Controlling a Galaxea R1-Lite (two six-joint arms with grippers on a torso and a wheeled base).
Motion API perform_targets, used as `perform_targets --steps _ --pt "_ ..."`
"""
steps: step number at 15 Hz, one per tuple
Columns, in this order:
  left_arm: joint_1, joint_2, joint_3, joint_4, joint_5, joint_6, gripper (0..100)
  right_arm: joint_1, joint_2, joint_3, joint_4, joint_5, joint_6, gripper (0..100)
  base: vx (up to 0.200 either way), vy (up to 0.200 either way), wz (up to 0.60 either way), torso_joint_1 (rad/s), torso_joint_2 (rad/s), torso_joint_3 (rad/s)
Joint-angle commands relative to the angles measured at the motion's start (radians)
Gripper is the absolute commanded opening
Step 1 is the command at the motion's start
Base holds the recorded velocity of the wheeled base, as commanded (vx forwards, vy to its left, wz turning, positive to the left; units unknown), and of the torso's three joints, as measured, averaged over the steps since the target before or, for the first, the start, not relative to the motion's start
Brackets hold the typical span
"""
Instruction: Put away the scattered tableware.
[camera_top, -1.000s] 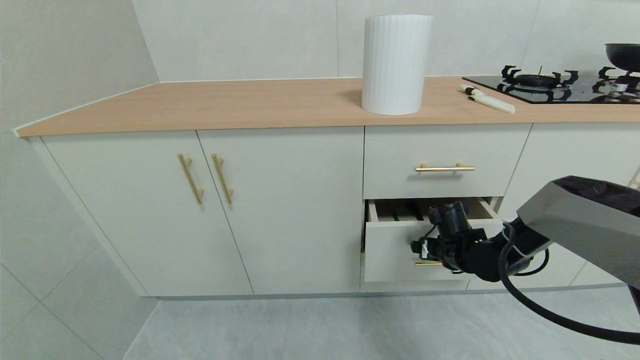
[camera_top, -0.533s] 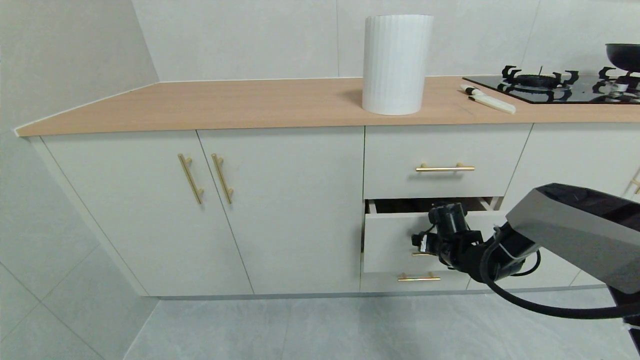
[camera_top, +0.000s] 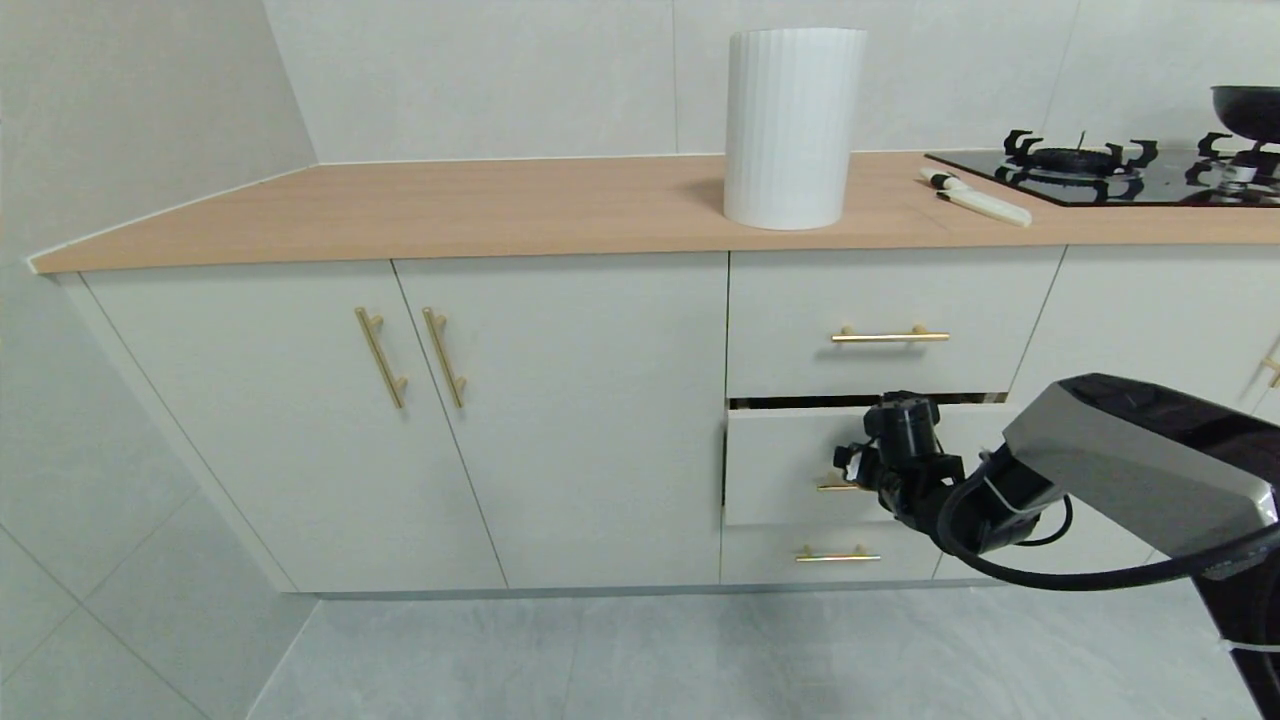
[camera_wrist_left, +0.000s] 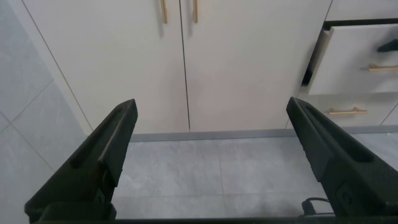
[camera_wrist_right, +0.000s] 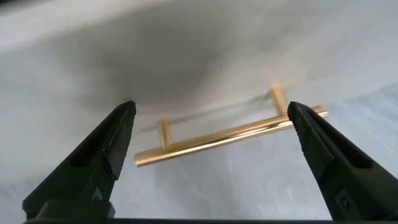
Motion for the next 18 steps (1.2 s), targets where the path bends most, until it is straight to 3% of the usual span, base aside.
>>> perform_targets --steps 1,18 --pt "0.0 0.0 0.0 0.0 0.0 0.0 100 -0.003 0.033 -0.03 -0.019 -0.016 -0.001 100 0.0 0.0 0.0 0.0 0.0 0.0" --pt "0.0 0.0 0.0 0.0 0.0 0.0 100 -0.048 0.107 -0.185 -0.057 -0.119 0.009 100 0.0 0.0 0.0 0.0 0.0 0.0"
